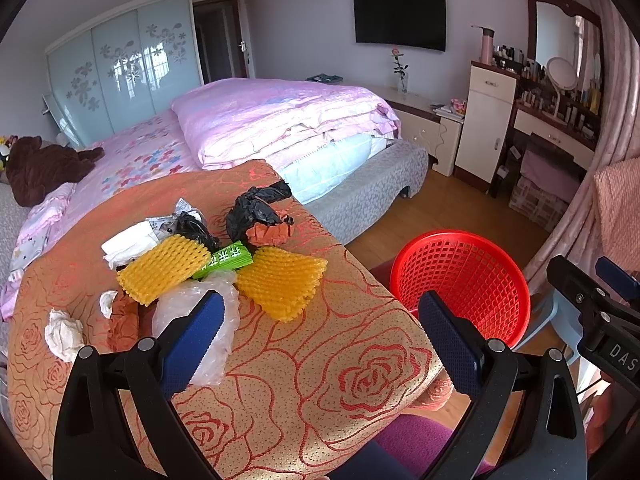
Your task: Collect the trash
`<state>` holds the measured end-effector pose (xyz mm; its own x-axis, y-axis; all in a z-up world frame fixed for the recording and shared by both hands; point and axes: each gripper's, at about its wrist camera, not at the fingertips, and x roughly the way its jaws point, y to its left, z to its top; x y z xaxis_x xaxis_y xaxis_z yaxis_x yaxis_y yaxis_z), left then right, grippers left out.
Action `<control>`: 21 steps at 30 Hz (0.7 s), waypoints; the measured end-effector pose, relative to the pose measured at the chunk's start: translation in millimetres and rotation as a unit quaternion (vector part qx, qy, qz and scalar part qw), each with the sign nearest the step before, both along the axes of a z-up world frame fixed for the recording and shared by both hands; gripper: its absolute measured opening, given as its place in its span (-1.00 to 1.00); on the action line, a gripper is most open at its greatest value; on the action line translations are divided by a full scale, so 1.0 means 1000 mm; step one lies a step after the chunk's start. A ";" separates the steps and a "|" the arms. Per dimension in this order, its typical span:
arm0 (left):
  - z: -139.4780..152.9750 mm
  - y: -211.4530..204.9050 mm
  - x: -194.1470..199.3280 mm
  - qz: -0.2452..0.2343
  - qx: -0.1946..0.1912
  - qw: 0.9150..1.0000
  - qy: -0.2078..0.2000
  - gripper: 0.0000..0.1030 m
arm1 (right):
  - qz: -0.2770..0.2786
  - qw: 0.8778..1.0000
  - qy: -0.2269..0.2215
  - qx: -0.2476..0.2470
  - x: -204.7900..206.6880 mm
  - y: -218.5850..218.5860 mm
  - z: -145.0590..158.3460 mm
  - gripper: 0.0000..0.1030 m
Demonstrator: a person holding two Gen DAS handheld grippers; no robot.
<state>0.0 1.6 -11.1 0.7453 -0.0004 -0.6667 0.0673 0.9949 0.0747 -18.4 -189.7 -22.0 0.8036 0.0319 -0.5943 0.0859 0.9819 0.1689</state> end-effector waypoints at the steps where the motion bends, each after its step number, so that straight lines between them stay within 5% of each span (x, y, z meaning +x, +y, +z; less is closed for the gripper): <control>1: 0.000 0.000 0.000 0.000 0.000 1.000 0.000 0.83 | 0.000 1.000 0.000 0.000 0.000 0.000 0.000 0.87; 21: 0.000 0.004 0.000 0.004 -0.005 1.000 0.002 0.83 | -0.001 1.000 0.000 0.001 0.000 0.000 0.000 0.87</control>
<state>-0.2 6.0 -11.3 0.7428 -0.0017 -0.6695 0.0602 0.9961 0.0643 -18.8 -189.8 -22.2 0.8037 0.0318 -0.5942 0.0881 0.9812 0.1717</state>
